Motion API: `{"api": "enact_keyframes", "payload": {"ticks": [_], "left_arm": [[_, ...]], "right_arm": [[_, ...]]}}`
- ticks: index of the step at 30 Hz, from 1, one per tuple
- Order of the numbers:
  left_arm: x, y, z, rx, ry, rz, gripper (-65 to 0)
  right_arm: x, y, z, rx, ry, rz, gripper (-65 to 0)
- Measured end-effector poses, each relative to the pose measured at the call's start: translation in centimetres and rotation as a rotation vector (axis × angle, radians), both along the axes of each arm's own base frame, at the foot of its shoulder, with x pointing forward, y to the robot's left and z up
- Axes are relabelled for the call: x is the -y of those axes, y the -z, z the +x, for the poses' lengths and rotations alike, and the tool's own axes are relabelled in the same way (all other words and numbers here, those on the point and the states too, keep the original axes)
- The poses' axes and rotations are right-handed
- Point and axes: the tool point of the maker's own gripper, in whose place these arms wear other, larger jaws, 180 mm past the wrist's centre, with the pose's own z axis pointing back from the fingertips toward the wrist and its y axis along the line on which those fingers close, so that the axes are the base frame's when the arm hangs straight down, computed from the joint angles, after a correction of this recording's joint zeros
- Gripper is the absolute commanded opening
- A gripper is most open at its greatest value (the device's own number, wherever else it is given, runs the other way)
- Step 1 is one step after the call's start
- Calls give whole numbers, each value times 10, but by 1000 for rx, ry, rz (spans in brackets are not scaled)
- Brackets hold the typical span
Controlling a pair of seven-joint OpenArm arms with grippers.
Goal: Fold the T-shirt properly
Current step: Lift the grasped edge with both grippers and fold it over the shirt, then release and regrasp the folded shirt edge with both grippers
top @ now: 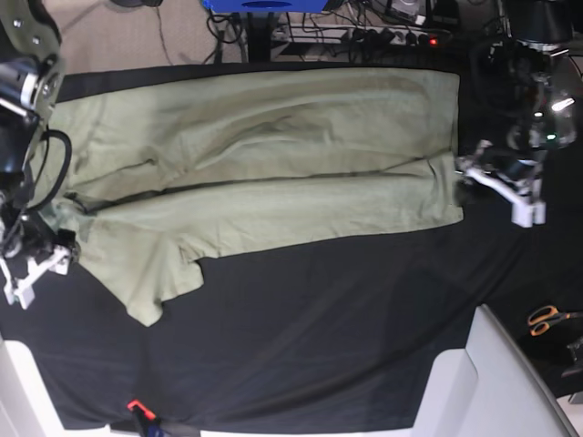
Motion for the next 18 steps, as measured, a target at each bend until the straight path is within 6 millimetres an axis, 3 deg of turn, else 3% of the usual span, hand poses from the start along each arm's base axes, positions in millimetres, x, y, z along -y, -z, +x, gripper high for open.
{"api": "enact_keyframes", "payload": {"ticks": [6, 10, 15, 18], "left_arm": [[-28, -6, -11, 9, -66, 20, -207], [-36, -5, -18, -8, -74, 35, -207], [-33, -5, -16, -6, -66, 30, -211], [-33, -4, -17, -8, -66, 30, -211]], "right_arm": [[-11, 37, -10, -49, 2, 29, -203], [-9, 38, -6, -13, 16, 43, -203], [-11, 40, -6, -8, 19, 46, -213], [-10, 40, -6, -7, 24, 45, -282]]}}
